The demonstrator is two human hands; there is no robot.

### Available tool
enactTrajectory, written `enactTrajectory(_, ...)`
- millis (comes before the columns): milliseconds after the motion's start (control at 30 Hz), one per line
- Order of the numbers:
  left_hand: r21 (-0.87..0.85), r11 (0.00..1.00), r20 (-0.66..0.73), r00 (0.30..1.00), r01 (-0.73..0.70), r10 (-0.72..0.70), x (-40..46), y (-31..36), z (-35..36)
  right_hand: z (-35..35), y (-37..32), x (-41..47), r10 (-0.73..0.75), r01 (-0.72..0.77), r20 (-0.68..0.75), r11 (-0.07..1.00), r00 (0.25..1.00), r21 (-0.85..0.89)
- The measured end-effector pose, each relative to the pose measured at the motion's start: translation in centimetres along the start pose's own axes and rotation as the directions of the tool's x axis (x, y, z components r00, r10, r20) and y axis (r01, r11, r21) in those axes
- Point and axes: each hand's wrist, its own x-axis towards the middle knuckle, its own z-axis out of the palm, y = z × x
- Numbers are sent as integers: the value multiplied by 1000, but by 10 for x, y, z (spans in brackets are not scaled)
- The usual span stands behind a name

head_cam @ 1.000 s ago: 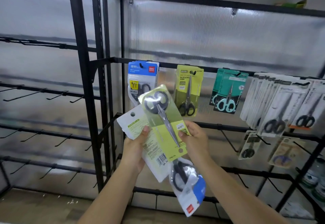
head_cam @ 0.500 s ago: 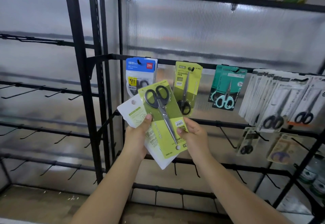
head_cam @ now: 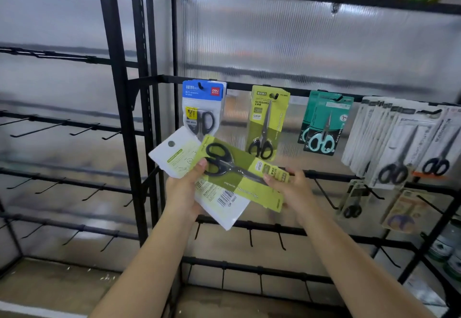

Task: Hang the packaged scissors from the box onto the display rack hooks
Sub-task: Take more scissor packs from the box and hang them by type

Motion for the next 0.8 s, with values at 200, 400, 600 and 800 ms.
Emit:
enactTrajectory(200, -17, 999, -7, 999, -33, 33, 0, -5, -1, 4, 11, -2, 166, -274, 247, 816, 955, 509)
enactTrajectory(400, 102, 995, -115, 993, -5, 17, 9, 6, -12, -17, -34, 13, -100, 208, -224, 819, 969, 535)
enactTrajectory(600, 193, 981, -114, 992, -36, 59, 16, 18, -7, -3, -95, 36, -458, 517, -338, 849, 822, 108)
enactTrajectory(800, 243, 969, -49, 997, -41, 55, 10, 19, -15, 1, -117, 63, -476, 510, -355, 860, 805, 1)
